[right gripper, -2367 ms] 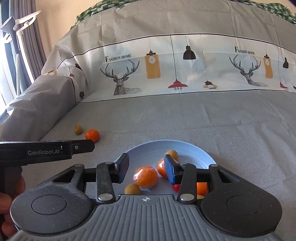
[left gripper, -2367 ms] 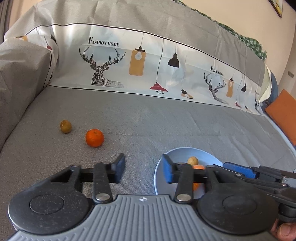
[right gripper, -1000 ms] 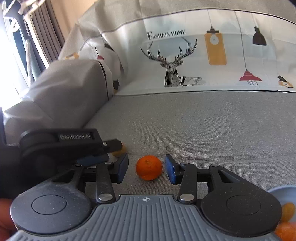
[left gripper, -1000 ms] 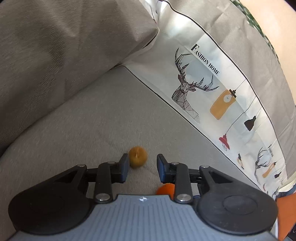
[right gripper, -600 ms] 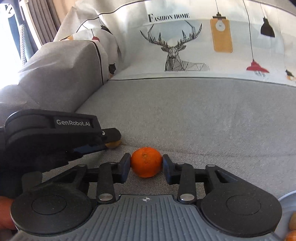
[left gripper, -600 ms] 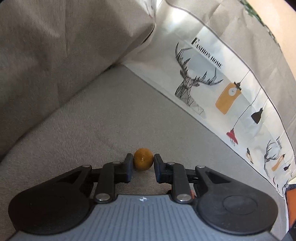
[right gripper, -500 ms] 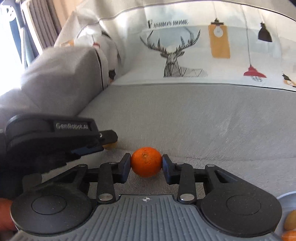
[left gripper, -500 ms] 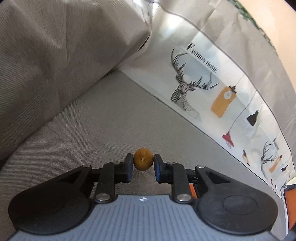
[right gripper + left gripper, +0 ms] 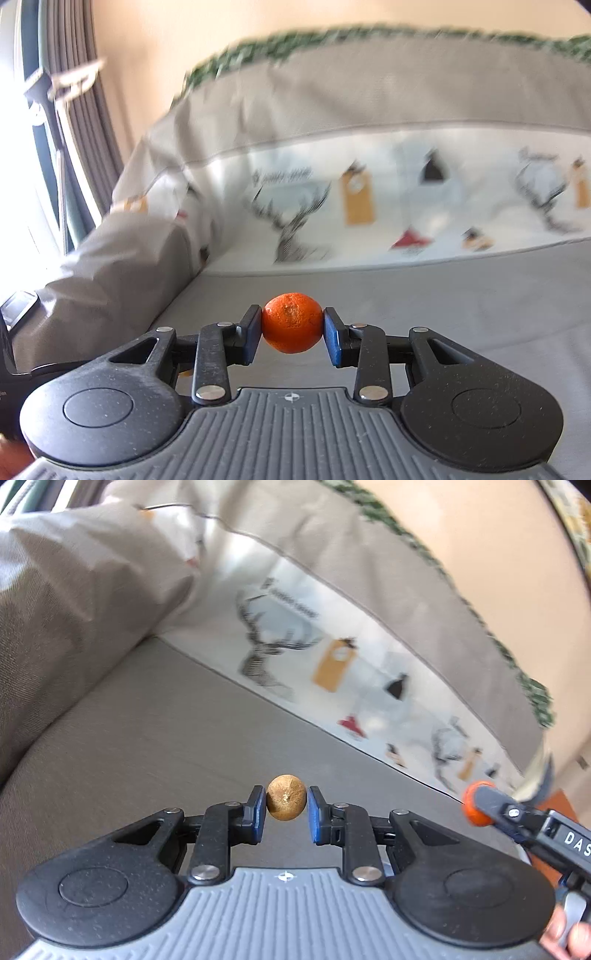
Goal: Organize fruits
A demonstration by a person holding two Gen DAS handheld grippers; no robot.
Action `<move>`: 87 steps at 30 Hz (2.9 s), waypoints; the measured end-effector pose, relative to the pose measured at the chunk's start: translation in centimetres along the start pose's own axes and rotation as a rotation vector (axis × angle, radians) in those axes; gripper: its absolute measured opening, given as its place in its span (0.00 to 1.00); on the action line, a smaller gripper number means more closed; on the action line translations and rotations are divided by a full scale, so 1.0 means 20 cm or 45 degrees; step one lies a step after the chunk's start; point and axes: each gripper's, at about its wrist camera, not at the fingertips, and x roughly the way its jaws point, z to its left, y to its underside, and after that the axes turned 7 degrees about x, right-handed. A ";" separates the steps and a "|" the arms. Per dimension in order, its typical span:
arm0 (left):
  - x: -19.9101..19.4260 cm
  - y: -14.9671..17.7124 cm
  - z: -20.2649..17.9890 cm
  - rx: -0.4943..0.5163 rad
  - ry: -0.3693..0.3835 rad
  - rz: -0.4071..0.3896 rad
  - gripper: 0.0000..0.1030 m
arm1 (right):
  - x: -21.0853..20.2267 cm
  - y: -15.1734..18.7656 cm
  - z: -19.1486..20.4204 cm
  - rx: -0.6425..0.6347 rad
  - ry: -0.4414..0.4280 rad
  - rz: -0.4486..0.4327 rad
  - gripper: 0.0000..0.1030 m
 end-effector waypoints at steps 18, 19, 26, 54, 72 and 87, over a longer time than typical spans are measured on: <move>-0.08 0.44 -0.59 0.582 0.235 0.286 0.25 | -0.40 0.30 -0.44 0.023 0.145 0.043 0.36; -0.07 0.46 -0.59 0.601 0.242 0.300 0.25 | -0.38 0.30 -0.42 0.022 0.128 0.057 0.36; -0.03 0.43 -0.53 0.525 0.249 0.311 0.27 | -0.29 0.32 -0.36 0.008 0.126 0.116 0.63; -0.08 0.51 -0.56 0.613 -0.122 0.400 0.99 | -0.35 0.42 -0.38 0.096 0.470 0.287 0.99; -0.05 0.51 -0.55 0.602 -0.117 0.446 0.99 | -0.28 0.45 -0.37 0.070 0.477 0.337 0.99; -0.05 0.52 -0.56 0.596 -0.113 0.454 0.99 | -0.28 0.45 -0.37 0.068 0.476 0.337 0.99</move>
